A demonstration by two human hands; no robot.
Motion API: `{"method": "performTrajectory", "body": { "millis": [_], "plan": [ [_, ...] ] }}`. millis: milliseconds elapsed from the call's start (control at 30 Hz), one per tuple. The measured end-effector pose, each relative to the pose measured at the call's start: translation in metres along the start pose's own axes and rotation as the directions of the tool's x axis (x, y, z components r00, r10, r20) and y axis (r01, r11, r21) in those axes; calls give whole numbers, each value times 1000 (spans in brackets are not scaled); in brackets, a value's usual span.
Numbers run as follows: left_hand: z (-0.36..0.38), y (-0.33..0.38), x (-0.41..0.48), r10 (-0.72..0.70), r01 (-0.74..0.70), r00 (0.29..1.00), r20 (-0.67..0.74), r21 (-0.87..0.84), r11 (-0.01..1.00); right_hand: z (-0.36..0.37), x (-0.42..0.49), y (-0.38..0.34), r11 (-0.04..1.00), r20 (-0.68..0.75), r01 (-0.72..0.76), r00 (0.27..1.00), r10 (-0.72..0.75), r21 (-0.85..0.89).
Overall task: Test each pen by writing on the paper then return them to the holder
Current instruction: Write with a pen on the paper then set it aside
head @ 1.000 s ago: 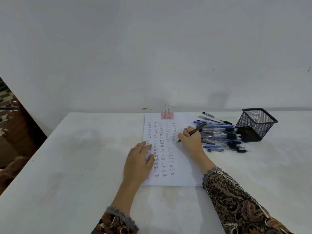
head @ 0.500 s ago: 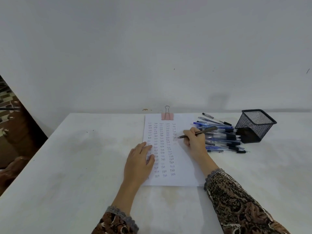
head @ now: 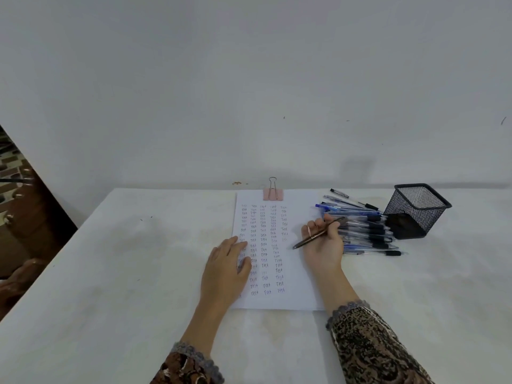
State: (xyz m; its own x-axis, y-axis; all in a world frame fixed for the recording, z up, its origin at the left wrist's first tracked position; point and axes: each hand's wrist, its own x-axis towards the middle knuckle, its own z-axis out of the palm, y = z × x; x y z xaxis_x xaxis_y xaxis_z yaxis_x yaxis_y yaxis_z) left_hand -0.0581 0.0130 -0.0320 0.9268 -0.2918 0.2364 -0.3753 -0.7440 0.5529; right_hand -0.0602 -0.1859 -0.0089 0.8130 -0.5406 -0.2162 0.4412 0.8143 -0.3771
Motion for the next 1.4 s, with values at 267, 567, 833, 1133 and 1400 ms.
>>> {"method": "performTrajectory", "body": {
  "millis": [267,567,833,1133,1400],
  "plan": [
    [0,1,-1,-3,3,1000,-23,1,1000,-4,-1,-1,999,13,-4,1000,4,-34],
    [0,1,-2,-6,6,1000,-18,13,1000,2,0,6,989,-142,69,986,-87,-128],
    [-2,4,-3,3,-3,1000,-19,14,1000,0,-3,4,990,-63,33,997,-42,-139],
    [-3,13,-1,113,-106,993,-41,142,984,2,-12,2,967,41,-54,997,66,-248],
    [-7,19,-7,81,-78,994,-66,48,996,3,-39,-1,869,85,-59,990,115,-492]
  ]
}}
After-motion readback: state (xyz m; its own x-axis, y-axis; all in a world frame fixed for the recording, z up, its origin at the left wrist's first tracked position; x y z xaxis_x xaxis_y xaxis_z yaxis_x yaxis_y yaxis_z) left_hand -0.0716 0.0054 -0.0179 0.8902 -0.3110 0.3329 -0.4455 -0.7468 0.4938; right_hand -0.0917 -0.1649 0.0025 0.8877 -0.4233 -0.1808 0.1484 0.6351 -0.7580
